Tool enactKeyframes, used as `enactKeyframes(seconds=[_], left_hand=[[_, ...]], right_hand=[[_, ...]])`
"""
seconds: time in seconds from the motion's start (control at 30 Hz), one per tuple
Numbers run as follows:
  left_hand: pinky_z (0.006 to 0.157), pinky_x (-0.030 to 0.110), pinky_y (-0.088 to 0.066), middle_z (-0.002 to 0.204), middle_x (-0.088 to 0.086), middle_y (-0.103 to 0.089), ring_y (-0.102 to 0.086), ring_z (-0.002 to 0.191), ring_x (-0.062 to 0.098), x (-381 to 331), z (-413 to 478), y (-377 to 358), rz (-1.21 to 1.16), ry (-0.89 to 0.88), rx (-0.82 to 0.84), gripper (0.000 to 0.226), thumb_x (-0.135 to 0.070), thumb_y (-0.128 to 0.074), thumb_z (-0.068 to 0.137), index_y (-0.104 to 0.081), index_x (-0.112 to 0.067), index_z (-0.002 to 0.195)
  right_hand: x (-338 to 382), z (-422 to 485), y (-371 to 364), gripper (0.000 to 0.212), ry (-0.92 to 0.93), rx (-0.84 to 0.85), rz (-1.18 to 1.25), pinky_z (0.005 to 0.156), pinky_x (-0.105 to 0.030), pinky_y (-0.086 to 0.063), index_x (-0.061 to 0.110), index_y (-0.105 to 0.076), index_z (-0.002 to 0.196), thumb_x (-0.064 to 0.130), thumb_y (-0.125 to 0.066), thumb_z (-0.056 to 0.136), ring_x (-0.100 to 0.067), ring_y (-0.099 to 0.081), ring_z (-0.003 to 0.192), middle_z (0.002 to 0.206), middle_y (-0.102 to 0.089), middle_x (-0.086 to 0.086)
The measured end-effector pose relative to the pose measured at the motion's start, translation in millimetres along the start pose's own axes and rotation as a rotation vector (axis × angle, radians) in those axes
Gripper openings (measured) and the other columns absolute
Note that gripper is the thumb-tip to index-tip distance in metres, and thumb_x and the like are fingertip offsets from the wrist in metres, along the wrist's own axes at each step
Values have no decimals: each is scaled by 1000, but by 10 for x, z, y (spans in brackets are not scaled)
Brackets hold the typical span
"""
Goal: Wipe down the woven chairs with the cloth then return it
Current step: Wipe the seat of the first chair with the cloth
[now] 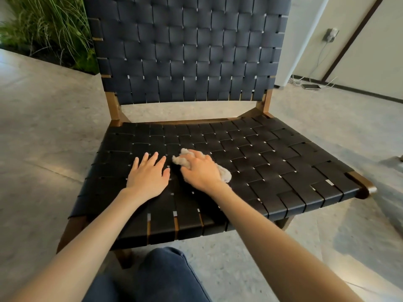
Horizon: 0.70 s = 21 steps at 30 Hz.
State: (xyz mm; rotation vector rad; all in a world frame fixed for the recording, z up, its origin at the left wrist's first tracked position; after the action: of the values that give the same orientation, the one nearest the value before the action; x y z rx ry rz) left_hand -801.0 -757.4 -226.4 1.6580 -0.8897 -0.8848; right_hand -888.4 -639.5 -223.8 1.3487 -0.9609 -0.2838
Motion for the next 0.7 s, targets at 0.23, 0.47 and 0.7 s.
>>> enactKeyframes(seconds=[0.23,0.47,0.7], left_hand=[[115,51,5,160,4,-2,3,147,25,12,217,-49,16,46,-2,53,-40,-20,102,-12,-24,151],[115,50,3,160,5,-4,3,147,26,3,559,-52,-2,29,-27,52,-42,-22,102,-12,-29,151],[116,49,0,160,5,-8,0,147,26,108,827,-36,-5,40,-68,52,-43,-24,101,-17,-28,150]], right_hand=[[-657,2,309,48,-99,-92,-229,101,-40,-34,32,-45,138,34,-50,91,-31,-39,124,147,-37,0],[-1617,76,843,49,-376,-203,-318,106,-43,-29,25,-47,139,31,-53,90,-36,-34,126,150,-32,-4],[-754,629,226,48,-163,-115,-46,103,-41,-33,32,-47,138,29,-51,91,-31,-35,125,150,-33,0]])
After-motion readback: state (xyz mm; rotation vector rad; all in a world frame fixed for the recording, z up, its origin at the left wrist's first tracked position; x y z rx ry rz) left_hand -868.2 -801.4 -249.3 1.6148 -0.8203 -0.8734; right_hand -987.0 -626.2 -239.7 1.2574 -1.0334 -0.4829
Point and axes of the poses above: each hand's wrist, its own z-axis towards the middle knuckle, its own y-axis out of the back of the hand, x = y × z, the point moved 5 cm from there along z, towards the middle knuckle
